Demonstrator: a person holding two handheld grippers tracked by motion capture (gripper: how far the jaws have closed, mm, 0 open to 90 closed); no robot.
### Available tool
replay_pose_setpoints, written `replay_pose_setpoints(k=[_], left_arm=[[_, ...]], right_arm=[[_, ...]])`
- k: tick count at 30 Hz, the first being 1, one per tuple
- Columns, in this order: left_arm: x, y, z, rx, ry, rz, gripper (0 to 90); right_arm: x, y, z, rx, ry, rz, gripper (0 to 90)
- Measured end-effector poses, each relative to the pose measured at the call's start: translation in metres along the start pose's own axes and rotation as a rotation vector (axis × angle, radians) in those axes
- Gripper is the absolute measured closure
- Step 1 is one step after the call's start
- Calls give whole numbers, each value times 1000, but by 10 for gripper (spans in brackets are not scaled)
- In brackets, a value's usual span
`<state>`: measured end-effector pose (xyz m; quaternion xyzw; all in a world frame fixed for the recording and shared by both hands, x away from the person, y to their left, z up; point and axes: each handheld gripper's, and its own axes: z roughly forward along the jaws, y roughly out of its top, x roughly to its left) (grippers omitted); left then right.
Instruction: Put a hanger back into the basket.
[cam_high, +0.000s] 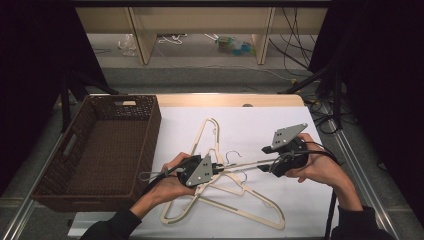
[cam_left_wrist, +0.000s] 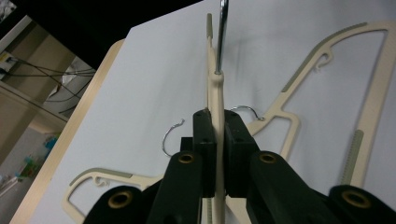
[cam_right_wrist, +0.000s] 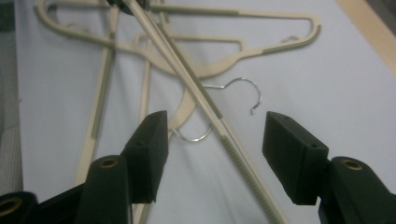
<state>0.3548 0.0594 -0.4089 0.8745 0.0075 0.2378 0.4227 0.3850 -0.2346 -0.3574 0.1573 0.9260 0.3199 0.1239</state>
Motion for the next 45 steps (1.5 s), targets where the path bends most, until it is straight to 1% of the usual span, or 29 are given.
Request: replay_pose_setpoints(k=[3,4,5,6,7,9,10,11,12,13,15,16,18,20,23,24,25,26,27,28,29,31,32,34,35,37,41,43,45], left_arm=[[8,3,-5,2,7,-38,854],[9,3,-6,3,7,-51,855],[13,5,-9,3,13,-74,855],[16,6,-10,2,11,-82,855],[18,6,-11,-13,11,-123,854],[25,7,-17,-24,14,-192,855],[28,8,-18,-27,14,-213,854],[32,7,-21,-38,2,-262,854],[35,6,-23,-42,-1,-288,854],[38,5,-25,-46,2,-331,854],[44,3,-28,-48,-7,-358,854],[45,2,-30,-50,-5,-389,854],[48,-1,-33,-41,-4,-415,855],[51,-2,-36,-28,0,-437,854],[54,-5,-37,-28,-15,-491,854],[55,-6,-38,-26,-18,-495,854],[56,-7,-38,-27,-20,-515,854],[57,-7,-38,-27,-22,-523,854],[59,-8,-39,-16,-39,-527,854],[60,-7,-39,-16,-40,-537,854],[62,-7,-39,-7,-48,-539,854],[64,-2,-41,25,-43,-540,854],[66,1,-43,42,-45,-538,855],[69,7,-46,68,-47,-518,854],[70,10,-48,72,-51,-517,854],[74,14,-53,87,-49,-524,854],[83,19,-63,94,-56,-537,854],[87,20,-70,82,-48,-564,854],[91,20,-76,71,-44,-577,855]], right_arm=[[3,4,-4,-31,-48,50,386],[4,5,-6,-52,-58,55,380],[5,6,-7,-66,-72,50,380],[6,8,-9,-80,-76,60,380],[7,9,-12,-81,-69,60,377],[10,10,-14,-104,-71,60,368],[12,11,-15,-112,-72,61,361],[14,11,-15,-114,-76,62,355],[17,11,-16,-120,-76,54,350],[19,11,-16,-121,-74,56,350],[23,10,-17,-120,-79,57,347],[26,9,-17,-120,-78,54,347],[31,7,-16,-128,-85,54,347],[37,4,-13,-126,-79,52,347],[45,-4,-10,-136,-61,66,344],[48,-7,-8,-147,-57,64,343],[50,-9,-7,-153,-54,68,343],[53,-12,-5,-154,-50,77,341],[55,-15,-3,-158,-46,80,341],[58,-18,-1,-157,-42,86,341],[59,-20,0,-156,-41,84,340],[63,-24,4,-144,-18,87,341],[65,-26,5,-140,-18,89,341],[66,-30,6,-138,-8,96,340],[67,-31,8,-145,-11,105,341],[67,-34,7,-137,-3,109,341],[70,-37,10,-141,-1,112,341],[71,-39,10,-137,5,114,338],[73,-41,11,-143,12,115,337]])
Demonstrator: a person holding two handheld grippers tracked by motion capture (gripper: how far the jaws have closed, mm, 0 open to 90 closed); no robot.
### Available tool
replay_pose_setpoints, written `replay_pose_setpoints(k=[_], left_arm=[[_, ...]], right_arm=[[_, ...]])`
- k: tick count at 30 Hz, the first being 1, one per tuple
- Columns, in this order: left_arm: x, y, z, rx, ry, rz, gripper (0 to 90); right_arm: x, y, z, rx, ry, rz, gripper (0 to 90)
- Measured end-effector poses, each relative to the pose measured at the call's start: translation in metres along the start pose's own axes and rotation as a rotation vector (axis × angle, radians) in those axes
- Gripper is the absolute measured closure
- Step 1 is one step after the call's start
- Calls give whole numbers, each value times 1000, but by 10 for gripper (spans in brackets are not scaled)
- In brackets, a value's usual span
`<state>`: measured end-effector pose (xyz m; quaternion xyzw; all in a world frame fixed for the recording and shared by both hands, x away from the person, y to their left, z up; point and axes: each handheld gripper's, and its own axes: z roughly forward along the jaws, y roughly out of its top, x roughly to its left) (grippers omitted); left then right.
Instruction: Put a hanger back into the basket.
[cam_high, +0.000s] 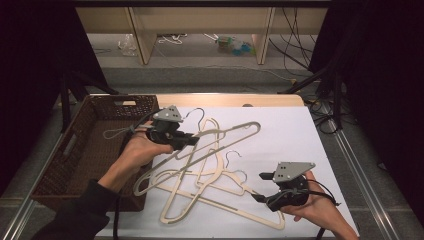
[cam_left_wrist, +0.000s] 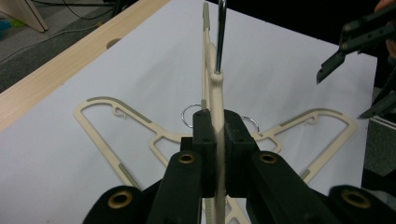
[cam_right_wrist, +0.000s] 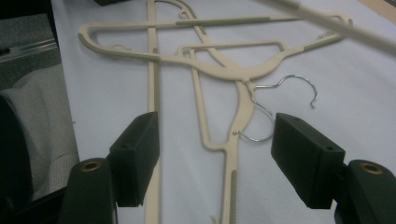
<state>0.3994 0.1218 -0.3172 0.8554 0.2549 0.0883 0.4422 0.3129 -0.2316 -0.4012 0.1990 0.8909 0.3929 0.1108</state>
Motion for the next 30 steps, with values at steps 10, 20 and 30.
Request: replay_pose_setpoints(k=[10,20,30], left_arm=[[4,9,-10,-26,-16,-55,856],[13,24,-32,-52,4,-71,856],[36,17,-80,-103,74,-111,856]], right_arm=[[1,-8,2,7,1,17,337],[-1,-12,0,11,2,27,336],[0,-15,0,12,4,35,322]])
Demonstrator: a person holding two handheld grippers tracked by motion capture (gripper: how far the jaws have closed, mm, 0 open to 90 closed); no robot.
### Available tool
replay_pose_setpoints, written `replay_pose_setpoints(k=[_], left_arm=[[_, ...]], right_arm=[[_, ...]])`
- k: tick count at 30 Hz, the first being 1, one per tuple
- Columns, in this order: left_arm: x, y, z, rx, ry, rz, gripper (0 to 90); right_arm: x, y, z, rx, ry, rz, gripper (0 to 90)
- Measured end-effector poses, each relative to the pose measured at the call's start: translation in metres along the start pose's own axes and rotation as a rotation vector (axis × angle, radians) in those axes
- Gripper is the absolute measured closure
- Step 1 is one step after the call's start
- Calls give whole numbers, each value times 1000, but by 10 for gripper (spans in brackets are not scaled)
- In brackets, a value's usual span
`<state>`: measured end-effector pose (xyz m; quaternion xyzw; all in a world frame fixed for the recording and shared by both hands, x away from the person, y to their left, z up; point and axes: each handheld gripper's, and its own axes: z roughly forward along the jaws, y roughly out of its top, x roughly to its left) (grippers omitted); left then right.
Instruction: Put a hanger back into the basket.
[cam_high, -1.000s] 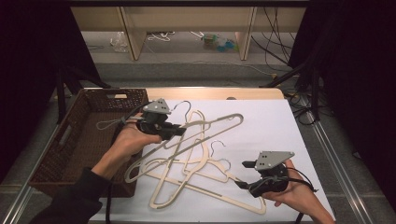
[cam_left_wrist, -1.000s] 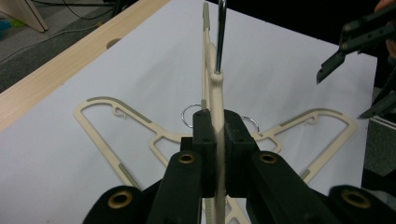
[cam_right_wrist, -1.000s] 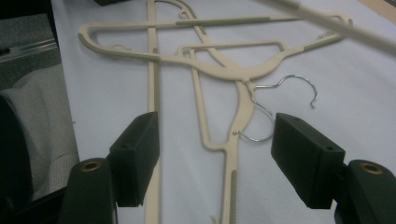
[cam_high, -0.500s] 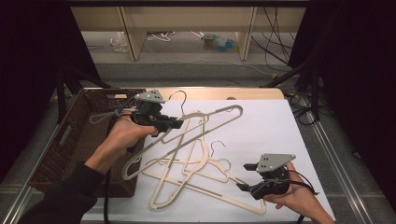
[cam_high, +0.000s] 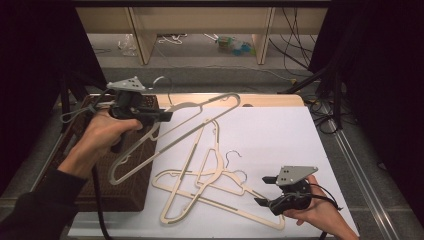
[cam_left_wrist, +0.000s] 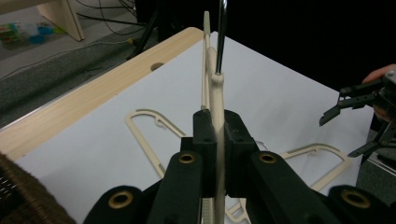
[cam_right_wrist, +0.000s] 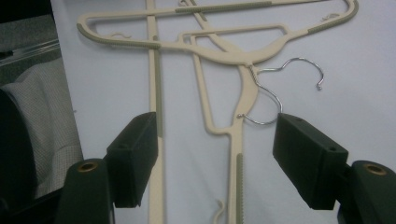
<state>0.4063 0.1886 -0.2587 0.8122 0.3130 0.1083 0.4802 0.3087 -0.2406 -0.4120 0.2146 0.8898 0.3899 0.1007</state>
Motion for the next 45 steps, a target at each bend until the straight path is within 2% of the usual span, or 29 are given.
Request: replay_pose_setpoints(k=[6,10,15,17,20,23,26,30,35,39,42,45], left_arm=[[19,-10,-26,-38,30,-20,856],[29,-16,-36,-51,39,-27,856],[49,-27,-54,-66,67,-49,856],[59,-33,-63,-75,92,-58,856],[65,-36,-68,-86,92,-59,856],[78,-43,-77,-79,109,-70,856],[85,-48,-80,-91,118,-80,856],[99,-60,-86,-66,161,-83,856],[107,-69,-91,-57,170,-93,856],[113,-75,-100,-76,173,-92,856],[120,-80,-108,-74,184,-93,856],[127,-88,-114,-60,214,-102,856]], right_arm=[[2,-1,3,-5,7,3,299],[4,-2,4,-7,8,1,286],[4,-3,4,-3,9,5,282],[4,-3,4,-5,10,3,281],[4,-4,5,-8,11,2,280],[5,-5,6,5,15,6,277],[5,-5,6,3,17,3,277],[4,-5,7,8,19,7,272],[4,-6,7,9,21,8,271],[3,-6,7,8,21,10,271],[3,-6,7,9,19,10,271],[3,-6,7,8,20,9,271]])
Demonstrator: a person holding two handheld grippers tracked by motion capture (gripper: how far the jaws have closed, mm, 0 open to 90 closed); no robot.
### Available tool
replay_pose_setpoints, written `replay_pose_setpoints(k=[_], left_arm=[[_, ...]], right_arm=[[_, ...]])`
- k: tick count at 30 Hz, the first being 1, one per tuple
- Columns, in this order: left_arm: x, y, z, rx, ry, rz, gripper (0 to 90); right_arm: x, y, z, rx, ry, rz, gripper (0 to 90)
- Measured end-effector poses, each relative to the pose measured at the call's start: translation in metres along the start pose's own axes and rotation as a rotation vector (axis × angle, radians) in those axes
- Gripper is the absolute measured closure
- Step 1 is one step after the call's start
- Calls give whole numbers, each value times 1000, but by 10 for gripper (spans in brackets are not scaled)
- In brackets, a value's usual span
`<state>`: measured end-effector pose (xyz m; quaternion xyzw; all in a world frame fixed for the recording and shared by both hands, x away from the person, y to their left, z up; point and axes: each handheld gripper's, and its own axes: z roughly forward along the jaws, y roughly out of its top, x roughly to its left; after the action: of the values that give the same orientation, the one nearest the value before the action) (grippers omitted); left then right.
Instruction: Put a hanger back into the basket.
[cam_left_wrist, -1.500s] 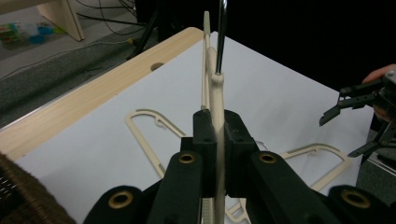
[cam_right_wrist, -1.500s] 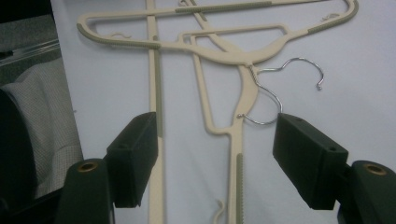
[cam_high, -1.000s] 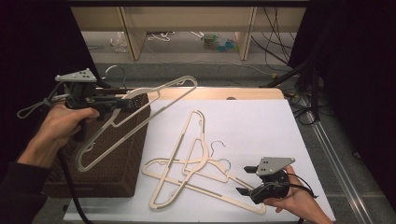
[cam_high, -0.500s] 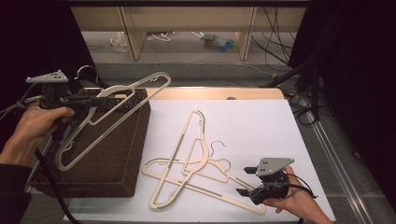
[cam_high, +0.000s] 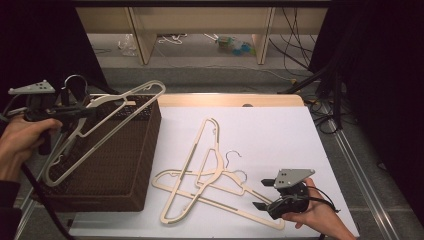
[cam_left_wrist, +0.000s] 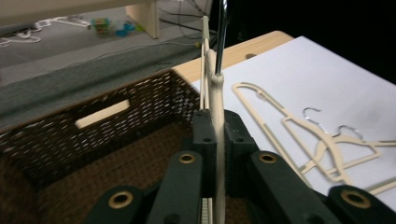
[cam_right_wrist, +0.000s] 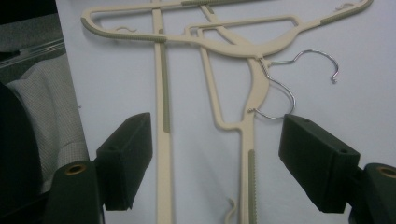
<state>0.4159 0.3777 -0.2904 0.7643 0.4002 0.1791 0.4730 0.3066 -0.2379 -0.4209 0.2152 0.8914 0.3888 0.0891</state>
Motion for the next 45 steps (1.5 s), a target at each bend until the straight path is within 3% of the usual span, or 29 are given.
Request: replay_pose_setpoints(k=[10,13,19,22,24,27,30,36,39,40,41,42,43,45], left_arm=[[20,-21,4,30,21,-35,856],[21,-25,4,22,10,-58,856],[26,-31,0,20,11,-69,856],[24,-32,-3,43,26,-46,856],[22,-35,-2,44,11,-75,856],[24,-39,4,43,24,-72,855],[27,-48,16,104,38,-114,855],[28,-57,31,161,42,-106,853],[27,-63,39,168,41,-150,847],[28,-64,40,188,40,-135,845],[28,-66,43,181,41,-161,843],[29,-68,44,207,41,-151,841],[29,-70,46,210,43,-170,840],[31,-73,49,243,61,-147,838]], right_arm=[[0,0,1,1,2,0,270],[0,0,0,-2,0,6,270],[-1,-1,0,-1,-1,4,270],[-1,-1,0,1,1,7,270],[-2,-1,1,2,0,2,270],[-1,-1,1,3,-1,4,270],[-1,0,0,6,1,6,270],[-2,-1,1,6,-4,9,270],[-1,-1,1,6,-3,8,270],[-1,-1,1,5,-3,7,270],[-1,-1,1,9,-1,7,270],[0,-1,1,10,-2,9,270],[0,-1,1,10,-2,10,270],[0,-1,1,10,-2,10,270]])
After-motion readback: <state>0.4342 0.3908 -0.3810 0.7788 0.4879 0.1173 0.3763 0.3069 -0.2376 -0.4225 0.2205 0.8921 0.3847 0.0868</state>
